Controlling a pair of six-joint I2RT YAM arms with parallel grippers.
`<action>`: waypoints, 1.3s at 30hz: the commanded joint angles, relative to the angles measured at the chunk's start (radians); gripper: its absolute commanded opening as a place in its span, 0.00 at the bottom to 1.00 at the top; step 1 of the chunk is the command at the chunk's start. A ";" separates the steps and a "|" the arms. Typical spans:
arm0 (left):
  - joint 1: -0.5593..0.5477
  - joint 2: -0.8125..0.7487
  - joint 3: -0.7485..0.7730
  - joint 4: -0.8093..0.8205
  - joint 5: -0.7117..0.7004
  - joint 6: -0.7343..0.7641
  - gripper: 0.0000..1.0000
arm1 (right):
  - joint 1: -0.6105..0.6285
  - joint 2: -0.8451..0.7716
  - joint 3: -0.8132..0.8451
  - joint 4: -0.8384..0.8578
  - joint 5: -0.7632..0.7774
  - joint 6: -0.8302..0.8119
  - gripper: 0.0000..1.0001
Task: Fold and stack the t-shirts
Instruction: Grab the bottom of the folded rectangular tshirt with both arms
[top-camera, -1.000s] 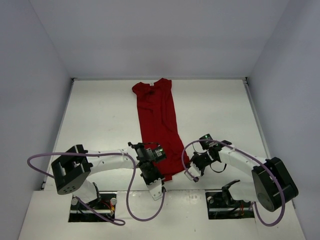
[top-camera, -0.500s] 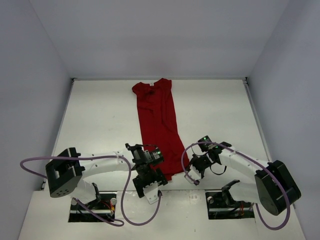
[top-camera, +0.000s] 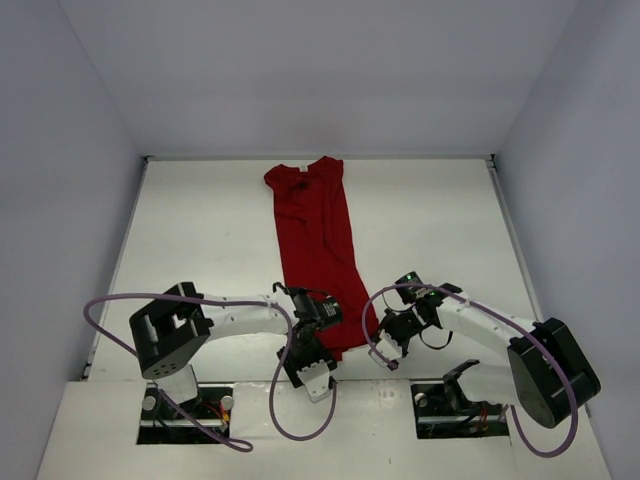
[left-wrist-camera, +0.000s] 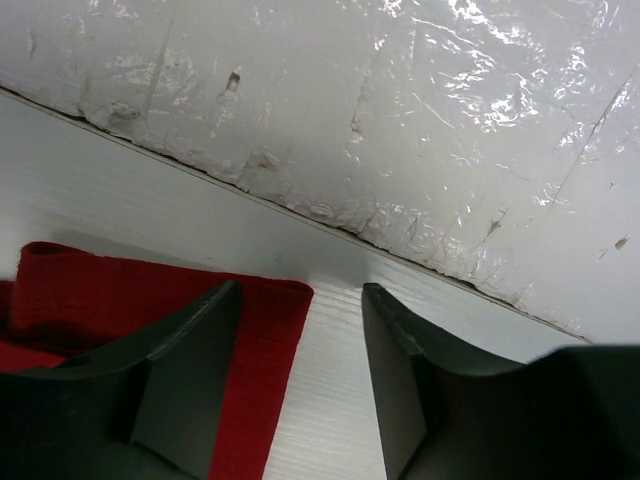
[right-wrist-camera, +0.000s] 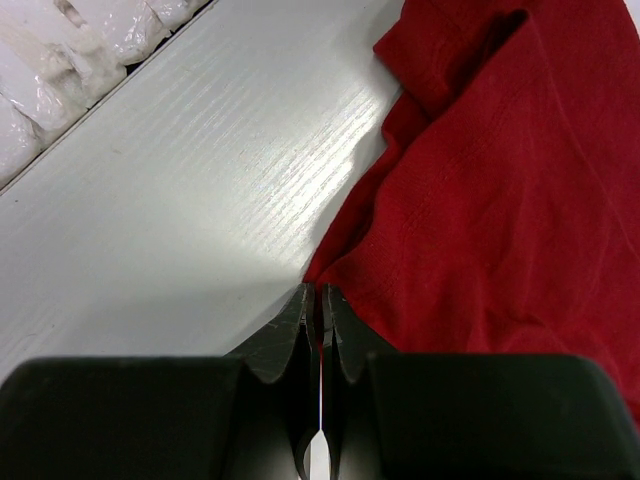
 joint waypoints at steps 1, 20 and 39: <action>0.008 0.021 0.060 -0.069 0.005 -0.003 0.45 | 0.004 -0.005 0.005 -0.034 -0.019 -0.566 0.00; 0.023 -0.017 0.045 -0.073 -0.018 -0.023 0.00 | 0.004 -0.105 -0.028 -0.035 -0.039 -0.493 0.00; 0.083 -0.716 -0.252 0.322 0.150 -0.659 0.00 | 0.160 -0.450 0.072 -0.042 -0.180 0.199 0.00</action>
